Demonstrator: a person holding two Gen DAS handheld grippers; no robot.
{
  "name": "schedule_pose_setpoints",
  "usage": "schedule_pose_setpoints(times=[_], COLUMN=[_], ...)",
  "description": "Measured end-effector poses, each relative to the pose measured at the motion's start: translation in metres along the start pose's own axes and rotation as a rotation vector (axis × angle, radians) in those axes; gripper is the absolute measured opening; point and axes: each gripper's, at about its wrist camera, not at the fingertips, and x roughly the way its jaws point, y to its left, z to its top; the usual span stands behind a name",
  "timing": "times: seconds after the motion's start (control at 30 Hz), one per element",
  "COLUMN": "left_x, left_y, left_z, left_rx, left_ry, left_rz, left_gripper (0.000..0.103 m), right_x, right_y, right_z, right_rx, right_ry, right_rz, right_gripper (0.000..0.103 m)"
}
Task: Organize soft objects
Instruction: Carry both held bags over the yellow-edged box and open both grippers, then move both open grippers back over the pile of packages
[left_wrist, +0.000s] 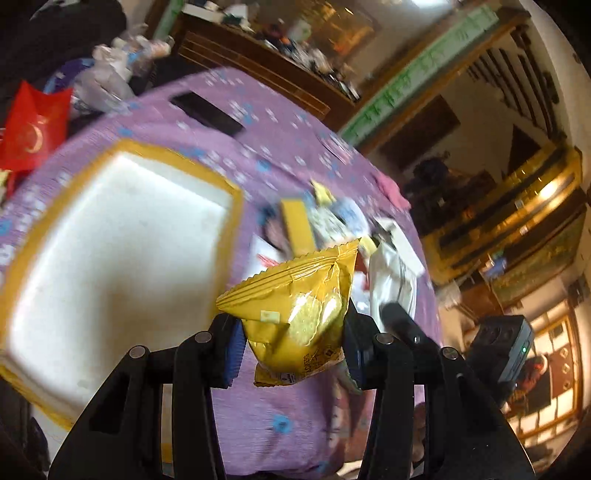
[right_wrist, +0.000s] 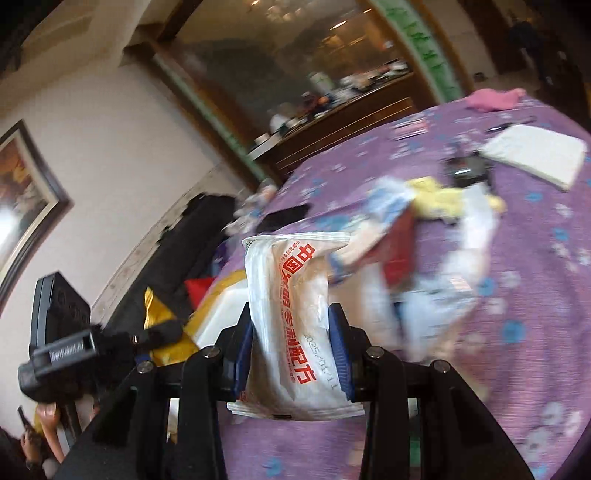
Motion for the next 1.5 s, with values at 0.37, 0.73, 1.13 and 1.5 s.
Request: schedule_pose_setpoints(times=[0.37, 0.73, 1.13, 1.5], left_x=[0.012, 0.073, 0.065, 0.018], left_y=[0.069, 0.121, 0.122, 0.066], left_z=[0.048, 0.054, 0.052, 0.022], left_rx=[-0.015, -0.045, -0.138, -0.029], left_ry=[-0.059, 0.062, 0.072, -0.157], left_rz=[0.258, 0.401, 0.213, 0.415], left_gripper=[0.045, 0.045, 0.076, 0.076], right_x=[0.101, 0.174, 0.164, 0.06], right_y=[0.064, 0.077, 0.062, 0.048], right_z=[0.018, -0.001, 0.007, 0.013], right_rx=[-0.121, -0.206, -0.13, -0.111], right_ry=[0.123, 0.232, 0.16, 0.062], right_rz=[0.05, -0.052, 0.07, 0.185], right_gripper=[0.038, 0.038, 0.059, 0.068])
